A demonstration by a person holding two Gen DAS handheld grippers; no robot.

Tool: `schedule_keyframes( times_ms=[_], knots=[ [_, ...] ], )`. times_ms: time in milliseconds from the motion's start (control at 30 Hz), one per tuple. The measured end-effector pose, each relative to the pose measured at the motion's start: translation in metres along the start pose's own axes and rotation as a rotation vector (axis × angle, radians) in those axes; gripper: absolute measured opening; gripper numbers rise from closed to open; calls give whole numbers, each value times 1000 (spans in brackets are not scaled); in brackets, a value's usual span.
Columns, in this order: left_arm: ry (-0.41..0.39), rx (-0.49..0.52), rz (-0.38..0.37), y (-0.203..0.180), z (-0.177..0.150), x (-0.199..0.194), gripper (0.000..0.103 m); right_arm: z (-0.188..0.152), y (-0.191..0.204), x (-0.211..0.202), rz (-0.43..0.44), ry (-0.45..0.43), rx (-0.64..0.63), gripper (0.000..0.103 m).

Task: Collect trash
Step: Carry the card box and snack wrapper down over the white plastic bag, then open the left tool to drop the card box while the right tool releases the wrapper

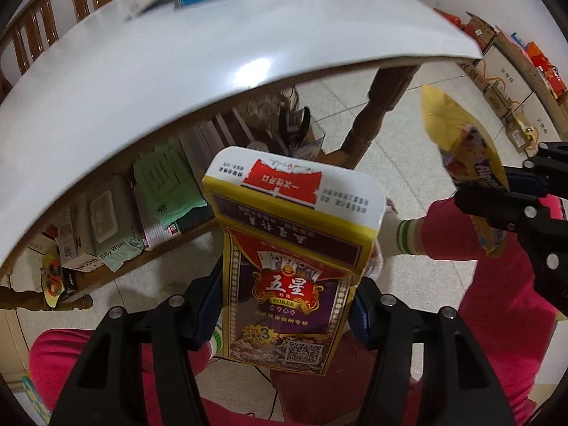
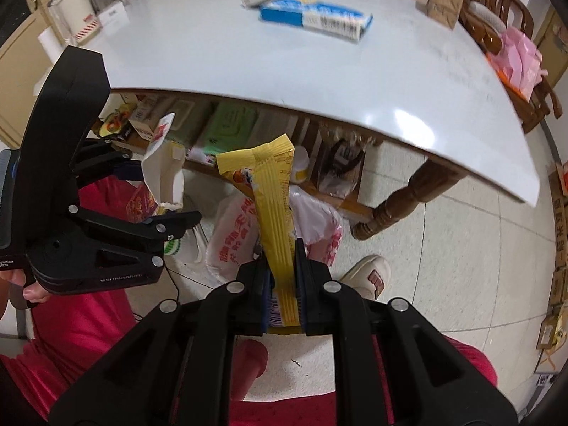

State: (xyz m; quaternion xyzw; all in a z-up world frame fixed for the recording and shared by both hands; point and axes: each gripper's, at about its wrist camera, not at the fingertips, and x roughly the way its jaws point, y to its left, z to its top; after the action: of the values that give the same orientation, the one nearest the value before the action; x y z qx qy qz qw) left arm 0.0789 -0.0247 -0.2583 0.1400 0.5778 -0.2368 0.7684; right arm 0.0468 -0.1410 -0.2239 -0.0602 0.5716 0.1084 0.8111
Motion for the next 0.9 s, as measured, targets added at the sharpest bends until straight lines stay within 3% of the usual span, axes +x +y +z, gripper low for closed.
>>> schedule_keyframes(
  times_ms=[333, 767, 900],
  knots=[
    [132, -39, -40, 1, -1, 70, 58, -12, -16, 64, 11, 95, 65, 12],
    [281, -74, -27, 8, -1, 144, 58, -25, -33, 140, 38, 230, 146, 12],
    [316, -124, -70, 17, -1, 162, 58, -27, -35, 160, 55, 261, 166, 12]
  ],
)
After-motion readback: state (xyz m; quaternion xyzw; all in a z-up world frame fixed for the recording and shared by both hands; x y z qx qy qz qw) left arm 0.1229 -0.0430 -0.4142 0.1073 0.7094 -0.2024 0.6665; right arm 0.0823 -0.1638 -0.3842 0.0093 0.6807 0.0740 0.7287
